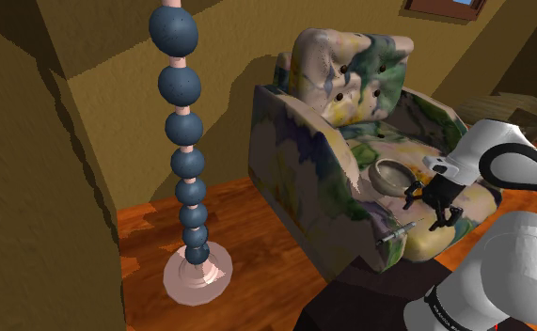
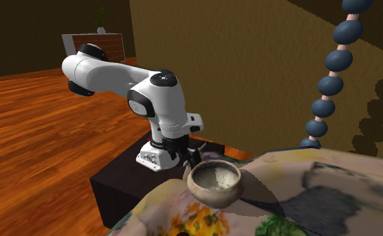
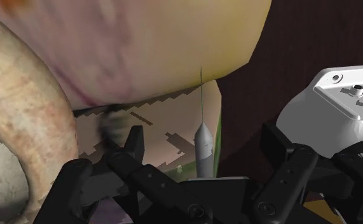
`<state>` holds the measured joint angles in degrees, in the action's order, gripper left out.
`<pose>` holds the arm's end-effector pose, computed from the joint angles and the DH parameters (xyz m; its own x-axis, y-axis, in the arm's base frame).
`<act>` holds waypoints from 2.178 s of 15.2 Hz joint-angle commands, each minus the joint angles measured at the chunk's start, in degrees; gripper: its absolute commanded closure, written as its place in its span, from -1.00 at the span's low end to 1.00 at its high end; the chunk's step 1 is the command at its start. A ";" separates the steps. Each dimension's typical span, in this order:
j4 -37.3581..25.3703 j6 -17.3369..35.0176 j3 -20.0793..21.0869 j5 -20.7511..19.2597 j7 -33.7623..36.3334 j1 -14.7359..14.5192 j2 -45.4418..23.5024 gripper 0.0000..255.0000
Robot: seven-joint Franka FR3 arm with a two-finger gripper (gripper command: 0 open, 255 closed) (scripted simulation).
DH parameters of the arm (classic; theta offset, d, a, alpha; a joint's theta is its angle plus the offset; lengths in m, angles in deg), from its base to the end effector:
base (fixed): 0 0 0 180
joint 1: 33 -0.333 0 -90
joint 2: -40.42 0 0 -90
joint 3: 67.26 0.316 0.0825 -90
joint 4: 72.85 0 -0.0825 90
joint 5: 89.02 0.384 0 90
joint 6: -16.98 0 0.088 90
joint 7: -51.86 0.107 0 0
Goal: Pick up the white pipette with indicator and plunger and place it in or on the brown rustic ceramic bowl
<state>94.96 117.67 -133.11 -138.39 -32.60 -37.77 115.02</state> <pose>0.1766 -0.2054 0.3146 0.2471 0.9396 0.2370 0.9681 -0.2498 -0.0190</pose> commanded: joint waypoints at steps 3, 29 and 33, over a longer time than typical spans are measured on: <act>0.42 -0.02 -0.18 -0.61 0.15 -0.01 -0.36 1.00; -8.49 -11.98 15.53 13.90 1.46 -3.34 3.10 1.00; -10.95 -14.12 18.15 16.36 1.84 -4.38 2.88 1.00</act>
<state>84.54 104.03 -115.62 -122.62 -30.89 -41.93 117.91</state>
